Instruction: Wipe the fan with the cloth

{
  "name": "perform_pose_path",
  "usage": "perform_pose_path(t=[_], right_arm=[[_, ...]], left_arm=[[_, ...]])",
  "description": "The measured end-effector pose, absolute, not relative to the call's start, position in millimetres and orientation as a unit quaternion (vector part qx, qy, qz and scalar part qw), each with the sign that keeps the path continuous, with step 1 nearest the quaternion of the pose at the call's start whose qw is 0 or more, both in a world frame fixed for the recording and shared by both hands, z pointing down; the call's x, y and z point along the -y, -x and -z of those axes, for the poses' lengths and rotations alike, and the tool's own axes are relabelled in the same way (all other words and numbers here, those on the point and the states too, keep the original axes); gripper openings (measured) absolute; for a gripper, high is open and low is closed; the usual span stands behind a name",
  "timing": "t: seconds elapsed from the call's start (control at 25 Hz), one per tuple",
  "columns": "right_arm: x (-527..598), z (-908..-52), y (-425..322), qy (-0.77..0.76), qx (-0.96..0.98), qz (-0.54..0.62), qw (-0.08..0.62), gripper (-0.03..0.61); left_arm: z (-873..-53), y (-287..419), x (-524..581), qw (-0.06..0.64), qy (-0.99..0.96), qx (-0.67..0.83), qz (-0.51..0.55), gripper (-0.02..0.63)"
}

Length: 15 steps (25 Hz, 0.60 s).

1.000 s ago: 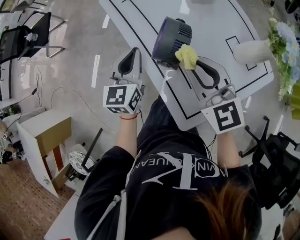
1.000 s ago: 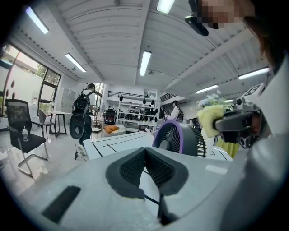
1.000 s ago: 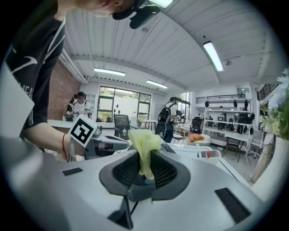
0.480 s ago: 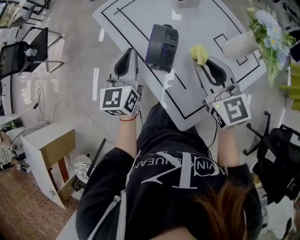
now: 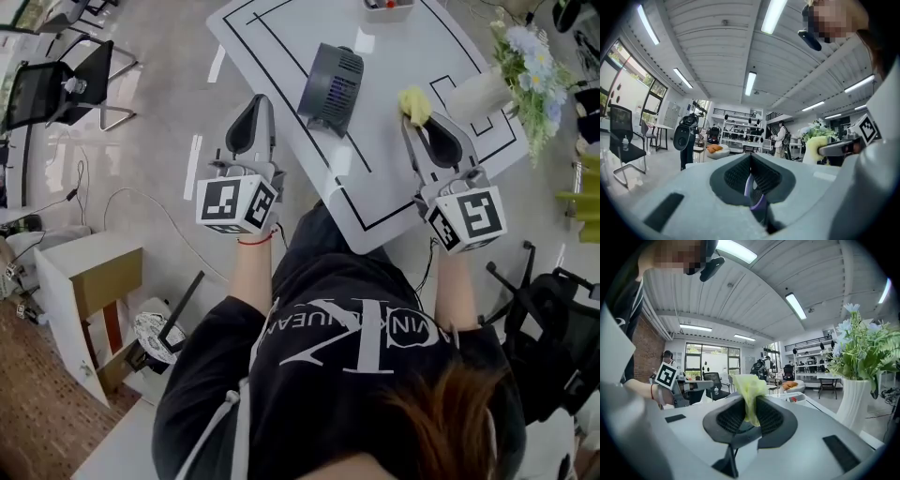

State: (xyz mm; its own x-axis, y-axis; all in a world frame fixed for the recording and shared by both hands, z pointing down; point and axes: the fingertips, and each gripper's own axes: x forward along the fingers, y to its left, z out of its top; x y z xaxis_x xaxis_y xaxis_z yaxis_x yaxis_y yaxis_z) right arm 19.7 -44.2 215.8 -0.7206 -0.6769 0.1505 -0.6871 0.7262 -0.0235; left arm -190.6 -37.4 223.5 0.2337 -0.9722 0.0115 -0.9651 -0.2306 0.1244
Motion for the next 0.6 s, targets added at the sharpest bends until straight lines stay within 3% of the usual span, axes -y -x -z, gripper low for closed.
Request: perform_pose_path(t=[0.6], right_arm=[[27, -191, -26, -0.346, 0.937, -0.024, 0.044, 0.067]], left_arm=[[-193, 199, -12, 0.029, -0.754, 0.653, 0.063, 0.011]])
